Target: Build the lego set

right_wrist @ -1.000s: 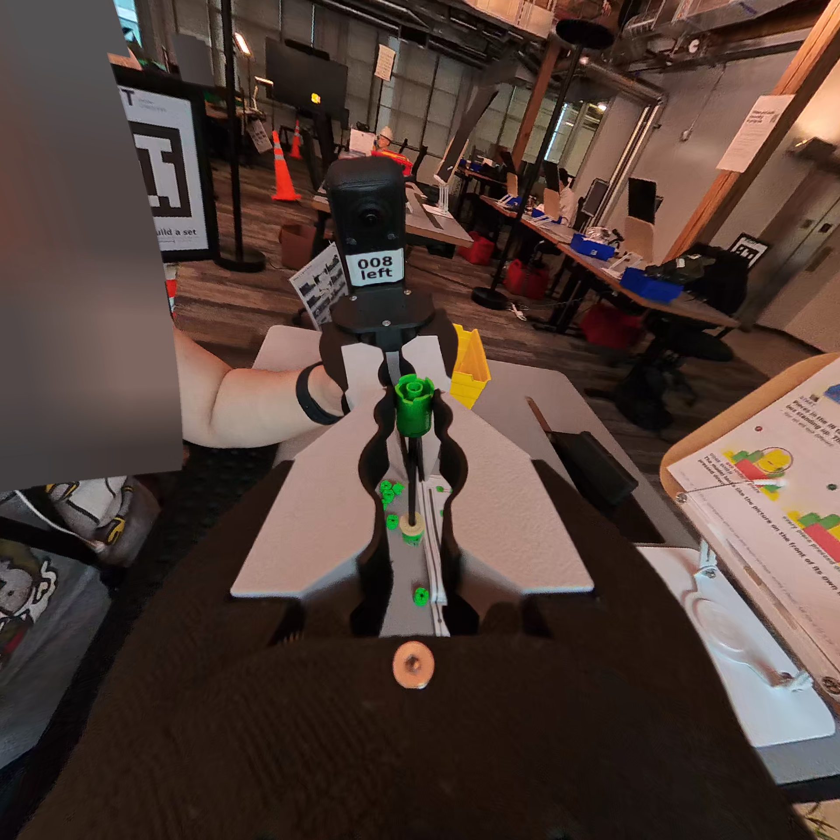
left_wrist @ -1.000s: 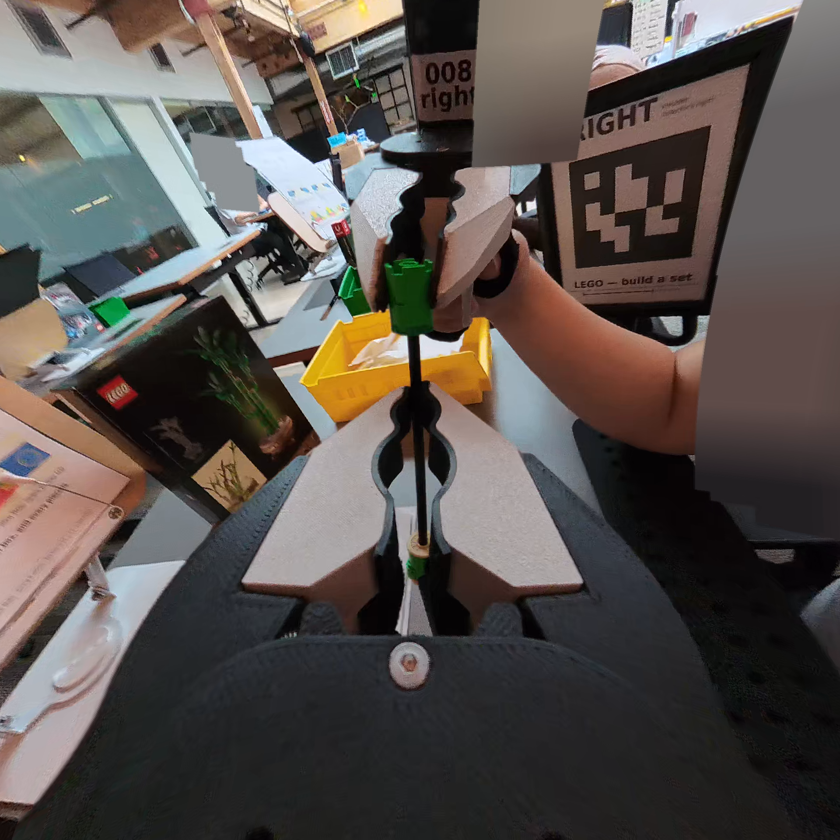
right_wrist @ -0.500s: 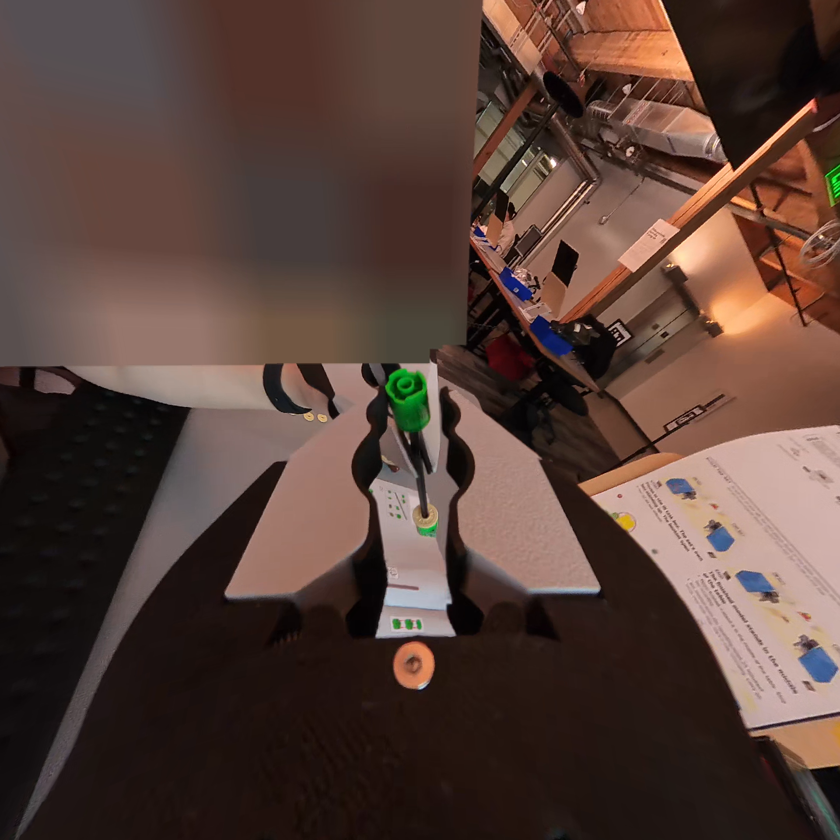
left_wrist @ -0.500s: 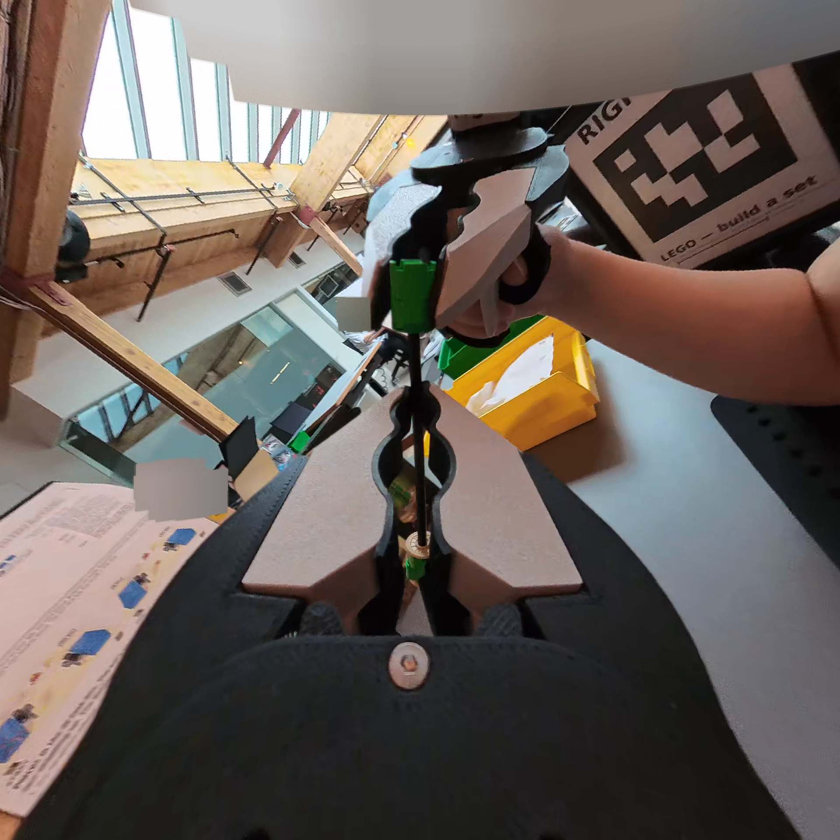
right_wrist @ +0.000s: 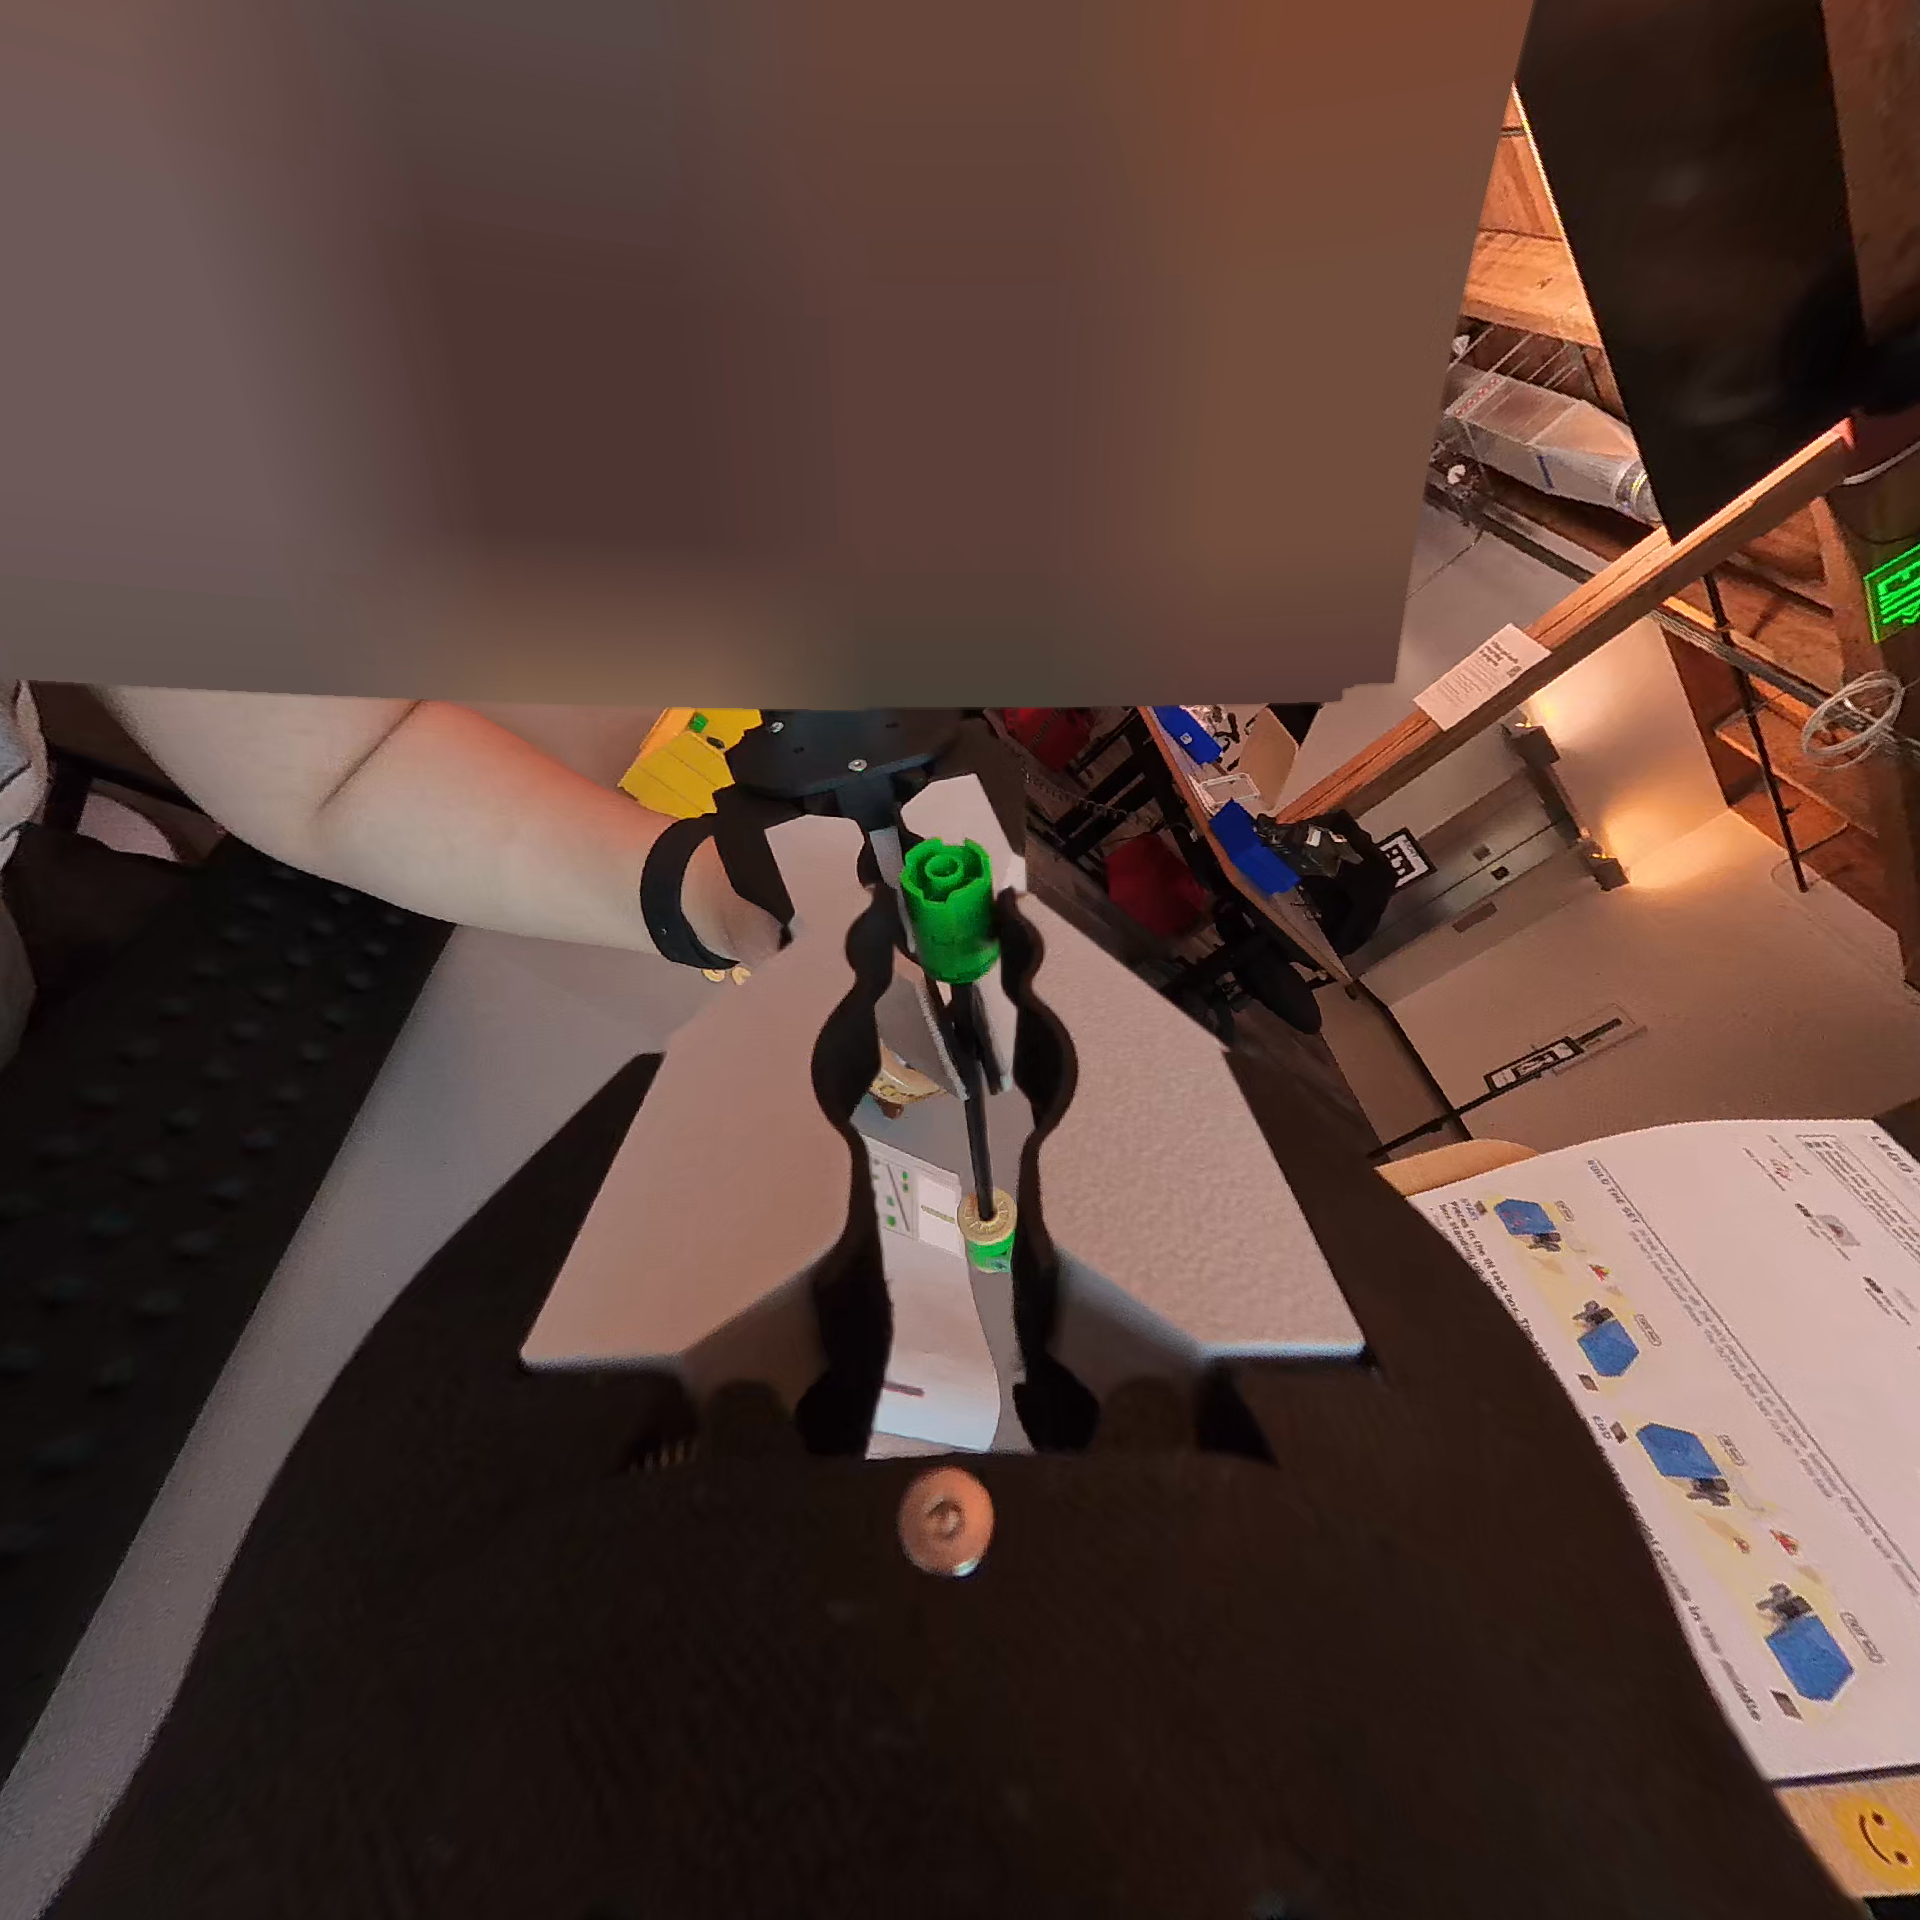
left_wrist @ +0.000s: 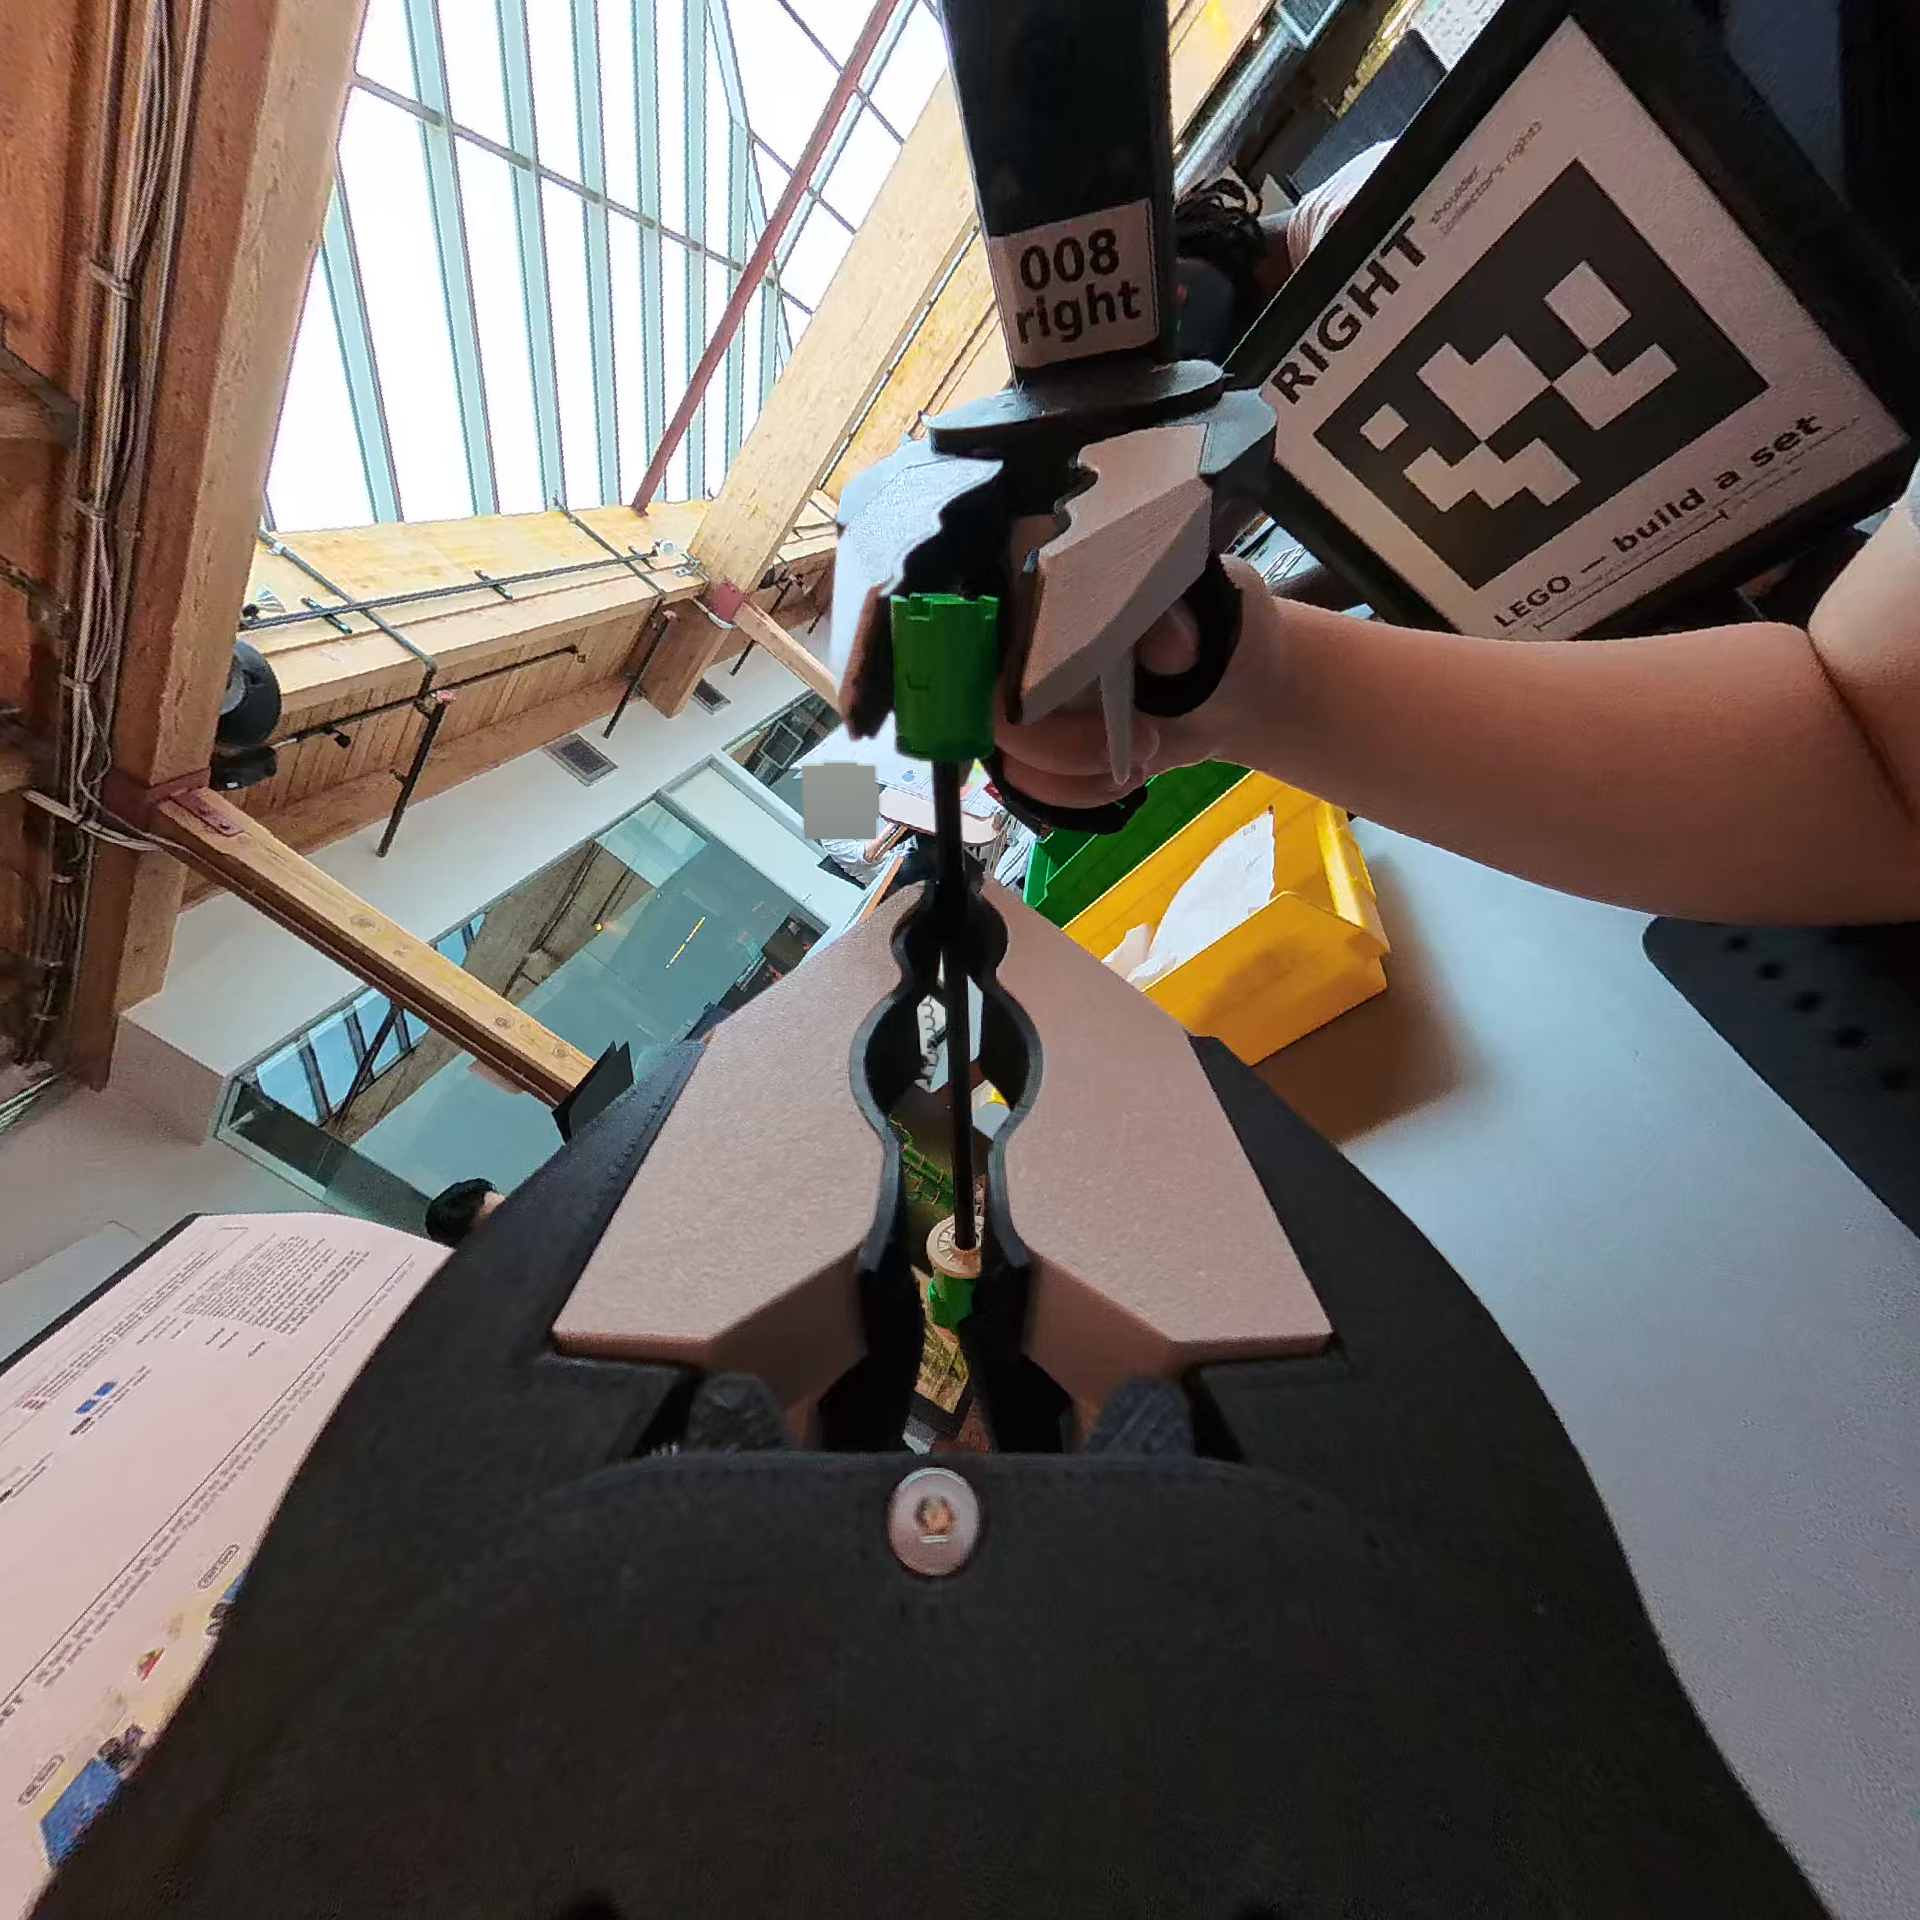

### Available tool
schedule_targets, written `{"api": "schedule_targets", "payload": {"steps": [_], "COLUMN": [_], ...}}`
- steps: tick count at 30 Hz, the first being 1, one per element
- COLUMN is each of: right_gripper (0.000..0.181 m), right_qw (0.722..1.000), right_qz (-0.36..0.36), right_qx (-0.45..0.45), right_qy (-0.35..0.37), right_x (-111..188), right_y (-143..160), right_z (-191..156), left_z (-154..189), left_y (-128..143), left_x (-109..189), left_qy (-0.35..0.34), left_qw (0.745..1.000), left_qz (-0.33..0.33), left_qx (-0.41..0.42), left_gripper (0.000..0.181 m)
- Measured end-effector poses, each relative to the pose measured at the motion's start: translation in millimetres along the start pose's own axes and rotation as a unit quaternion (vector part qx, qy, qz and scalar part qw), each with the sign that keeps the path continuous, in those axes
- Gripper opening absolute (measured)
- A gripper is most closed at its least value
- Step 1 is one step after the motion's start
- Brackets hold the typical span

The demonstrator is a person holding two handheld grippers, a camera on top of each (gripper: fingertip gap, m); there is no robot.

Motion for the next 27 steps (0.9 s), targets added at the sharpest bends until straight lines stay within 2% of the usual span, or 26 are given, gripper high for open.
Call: {"api": "schedule_targets", "payload": {"steps": [10,19,27], "right_gripper": [0.015,0.014,0.014], "right_qw": [0.999,0.994,0.977], "right_qz": [-0.005,0.045,0.097], "right_qx": [0.033,0.070,0.120], "right_qy": [0.003,0.065,0.146], "right_x": [-1,-9,-22], "right_y": [0,1,4], "right_z": [-3,0,-7], "left_z": [3,-3,-6], "left_y": [-1,-8,-13], "left_x": [0,4,11], "left_qy": [0.000,-0.066,-0.116], "left_qw": [1.000,0.997,0.989], "left_qz": [0.004,-0.009,-0.009], "left_qx": [-0.021,-0.050,-0.093], "left_gripper": [0.002,0.001,0.001]}}
Point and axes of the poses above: each gripper's, where its closed fingertips meet, x back along the fingers, y out of its underside, z = x × y across the jaws, the point moved 9 cm from there along x, back along the fingers, and after that the axes turned 7 degrees about z, right-handed, at the moved point
